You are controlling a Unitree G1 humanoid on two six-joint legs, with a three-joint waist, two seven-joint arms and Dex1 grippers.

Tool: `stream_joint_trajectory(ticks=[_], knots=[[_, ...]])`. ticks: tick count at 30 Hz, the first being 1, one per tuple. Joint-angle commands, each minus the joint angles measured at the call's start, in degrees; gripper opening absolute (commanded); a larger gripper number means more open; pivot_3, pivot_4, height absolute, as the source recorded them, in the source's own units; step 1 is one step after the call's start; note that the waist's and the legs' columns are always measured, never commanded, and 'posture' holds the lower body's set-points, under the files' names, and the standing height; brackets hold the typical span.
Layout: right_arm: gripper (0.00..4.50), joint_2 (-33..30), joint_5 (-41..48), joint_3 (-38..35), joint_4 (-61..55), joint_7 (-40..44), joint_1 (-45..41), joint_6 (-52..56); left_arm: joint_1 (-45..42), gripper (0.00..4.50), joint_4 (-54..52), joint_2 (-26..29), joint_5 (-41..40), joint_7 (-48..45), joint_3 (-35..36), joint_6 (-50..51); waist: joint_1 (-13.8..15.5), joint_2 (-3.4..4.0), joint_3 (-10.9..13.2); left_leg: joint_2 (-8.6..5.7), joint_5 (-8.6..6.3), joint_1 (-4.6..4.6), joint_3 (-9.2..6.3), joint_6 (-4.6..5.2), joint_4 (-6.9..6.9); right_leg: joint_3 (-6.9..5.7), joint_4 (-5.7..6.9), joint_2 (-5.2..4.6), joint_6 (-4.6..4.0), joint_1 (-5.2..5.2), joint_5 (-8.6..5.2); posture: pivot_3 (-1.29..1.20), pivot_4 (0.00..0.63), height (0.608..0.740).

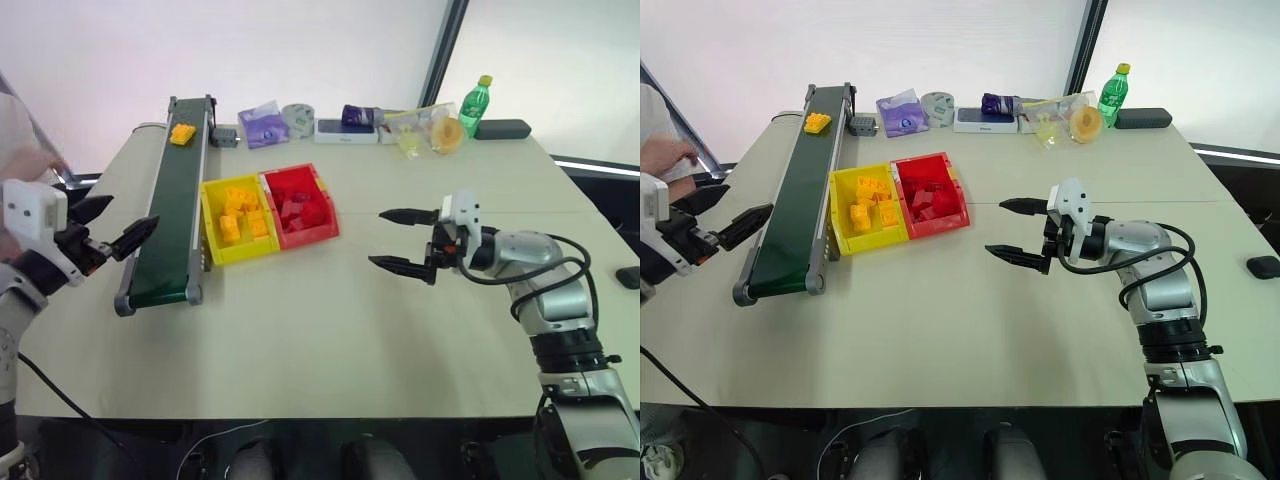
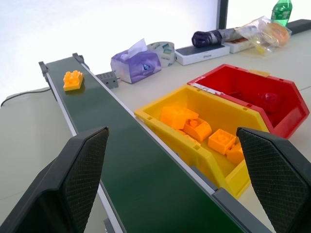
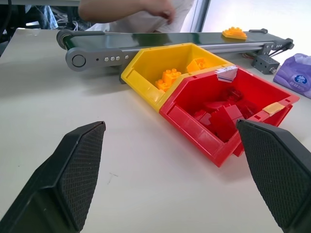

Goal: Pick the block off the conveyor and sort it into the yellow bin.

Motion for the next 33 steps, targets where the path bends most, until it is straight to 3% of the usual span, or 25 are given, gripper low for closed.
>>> stream_joint_trajectory(ticks=[1,5,21,33], knots=[[4.50,-0.3,0.6,-0.9,-1.4,0.2,-0.5,-0.9,0.3,4.45,-1.4,0.8,-0.8,0.0,1.8,-0.1,0.0,0.00,0.0,0.00,0.00,0.00,0.00,0.00,0.00,0.00,0.00,0.00,0.00,0.00,0.00,0.00,0.150,0.740],[4.50,-0.4,0.5,-0.8,-1.2,0.4,-0.7,-0.8,1.8,4.45,-2.8,0.1,-4.0,-1.2,3.1,1.3,0.0,0.00,0.0,0.00,0.00,0.00,0.00,0.00,0.00,0.00,0.00,0.00,0.00,0.00,0.00,0.00,0.150,0.740],[4.50,0.2,0.3,0.2,-1.3,1.0,-2.0,-0.5,2.5,4.45,-0.9,0.6,3.3,4.2,-0.5,-2.2,0.0,0.00,0.0,0.00,0.00,0.00,0.00,0.00,0.00,0.00,0.00,-0.01,0.00,0.00,0.00,0.00,0.150,0.740],[4.50,1.0,1.1,0.8,-3.1,0.4,-1.8,0.7,-4.0,4.45,6.4,0.5,7.3,5.3,-3.7,-3.1,0.1,0.00,0.0,0.00,0.00,0.00,0.00,0.00,0.01,-0.01,0.00,0.00,0.00,0.00,0.00,0.00,0.150,0.740]])
